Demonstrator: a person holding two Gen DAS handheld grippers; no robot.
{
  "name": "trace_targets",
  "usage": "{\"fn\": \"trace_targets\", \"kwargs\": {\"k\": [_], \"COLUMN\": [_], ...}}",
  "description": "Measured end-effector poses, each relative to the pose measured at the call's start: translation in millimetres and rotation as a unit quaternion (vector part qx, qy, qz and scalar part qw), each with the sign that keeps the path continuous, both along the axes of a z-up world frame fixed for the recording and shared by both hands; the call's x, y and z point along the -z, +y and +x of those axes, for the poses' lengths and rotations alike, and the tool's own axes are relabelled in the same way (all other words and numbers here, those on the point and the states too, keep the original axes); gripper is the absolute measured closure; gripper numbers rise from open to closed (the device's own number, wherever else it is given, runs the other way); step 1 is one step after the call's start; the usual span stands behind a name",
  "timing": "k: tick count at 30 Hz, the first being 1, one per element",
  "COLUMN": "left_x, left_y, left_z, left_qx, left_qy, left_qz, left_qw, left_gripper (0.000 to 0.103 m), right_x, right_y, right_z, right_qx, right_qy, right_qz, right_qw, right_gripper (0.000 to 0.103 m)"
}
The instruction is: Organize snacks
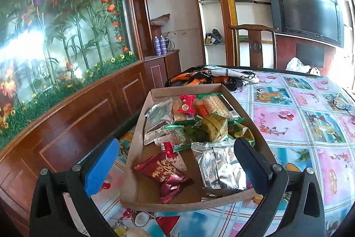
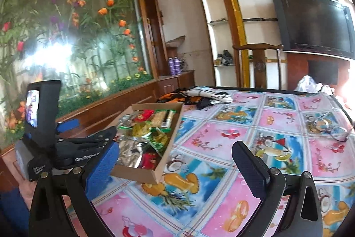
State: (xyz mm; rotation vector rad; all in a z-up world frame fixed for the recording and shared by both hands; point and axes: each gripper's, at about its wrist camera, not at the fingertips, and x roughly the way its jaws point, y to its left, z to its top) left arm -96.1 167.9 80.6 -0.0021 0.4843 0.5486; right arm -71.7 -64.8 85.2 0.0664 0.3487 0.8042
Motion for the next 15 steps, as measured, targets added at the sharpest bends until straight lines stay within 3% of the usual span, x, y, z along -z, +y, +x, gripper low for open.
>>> {"fn": "trace_targets", "kwargs": {"k": [3,11,15], "left_x": [0.8,2.9,3.1], "left_y": [3.1,4.4,4.3], "left_z": [-0.6,3.5,3.6], "left_qx": [-0.003,-0.001,-0.003], "left_qy": [0.0,0.008,0.008], "left_qz": [-0.008,-0.013,-0.012], "left_qw": [1.0,0.9999,0.9999], "left_gripper": [0.0,0.0,0.0], "right_x": [0.6,2.3,6.1], "right_y": [0.3,6.2,6.4], "right_z": [1.3,-4.7,0.5], "right_qx": [-0.012,0.0,-0.005], "right_qy": [0.01,-0.013,0.002], "right_qz": [0.005,-0.019,-0.019], "right_qw": [1.0,1.0,1.0], "right_gripper": [0.0,0.0,0.0]}}
